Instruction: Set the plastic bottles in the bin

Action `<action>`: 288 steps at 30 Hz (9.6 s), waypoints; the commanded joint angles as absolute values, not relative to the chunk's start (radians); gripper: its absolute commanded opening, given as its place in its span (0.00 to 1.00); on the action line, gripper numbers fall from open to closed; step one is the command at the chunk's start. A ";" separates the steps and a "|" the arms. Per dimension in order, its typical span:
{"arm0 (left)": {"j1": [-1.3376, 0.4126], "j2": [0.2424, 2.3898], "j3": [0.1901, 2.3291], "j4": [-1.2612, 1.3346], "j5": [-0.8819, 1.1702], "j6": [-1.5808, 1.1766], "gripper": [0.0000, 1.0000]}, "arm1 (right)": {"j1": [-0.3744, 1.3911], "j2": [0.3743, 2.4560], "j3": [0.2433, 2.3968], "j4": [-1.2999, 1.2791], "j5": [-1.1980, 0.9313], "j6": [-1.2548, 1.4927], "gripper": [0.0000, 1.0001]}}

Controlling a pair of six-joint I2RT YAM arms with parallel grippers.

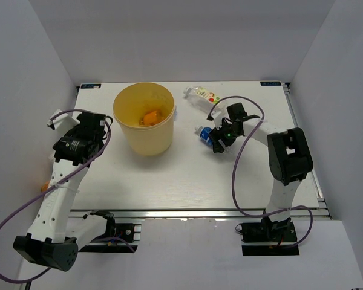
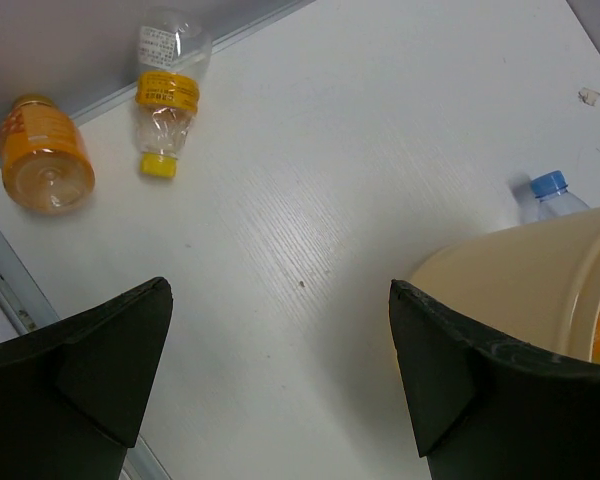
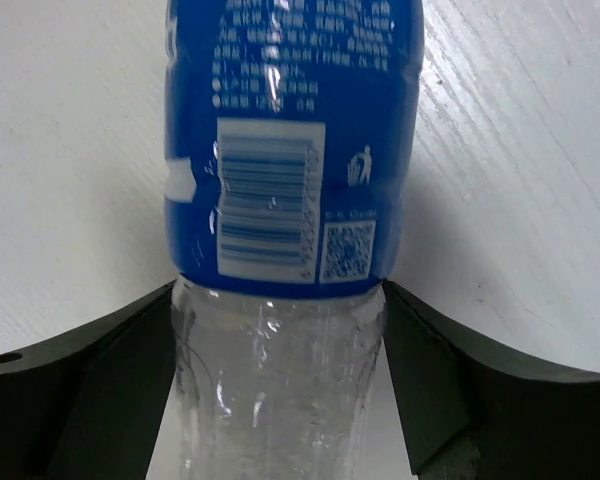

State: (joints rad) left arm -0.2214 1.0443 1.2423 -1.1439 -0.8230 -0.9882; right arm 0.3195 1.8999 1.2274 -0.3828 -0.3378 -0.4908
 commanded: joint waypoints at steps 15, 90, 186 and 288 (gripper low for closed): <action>-0.218 0.986 1.051 -0.999 -0.782 -1.061 0.98 | 0.374 1.490 1.463 -0.328 -0.507 -0.181 0.57; 0.430 1.766 1.080 -0.526 -0.677 -0.767 0.85 | 0.426 1.226 0.992 -0.051 -0.086 0.172 0.89; 0.940 1.074 0.710 -0.560 -0.076 -0.881 0.20 | 0.410 0.953 0.778 -0.045 -0.123 0.179 0.89; -0.023 1.341 1.284 -0.350 -0.127 -0.509 0.98 | 0.531 2.639 2.313 0.001 -0.443 -0.078 0.89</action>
State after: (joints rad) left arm -0.0292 1.3785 1.2724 -0.3580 -0.1326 -0.5381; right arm 0.5304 2.6747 2.2807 0.1097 -0.4309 0.0410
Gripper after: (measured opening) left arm 0.983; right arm 0.895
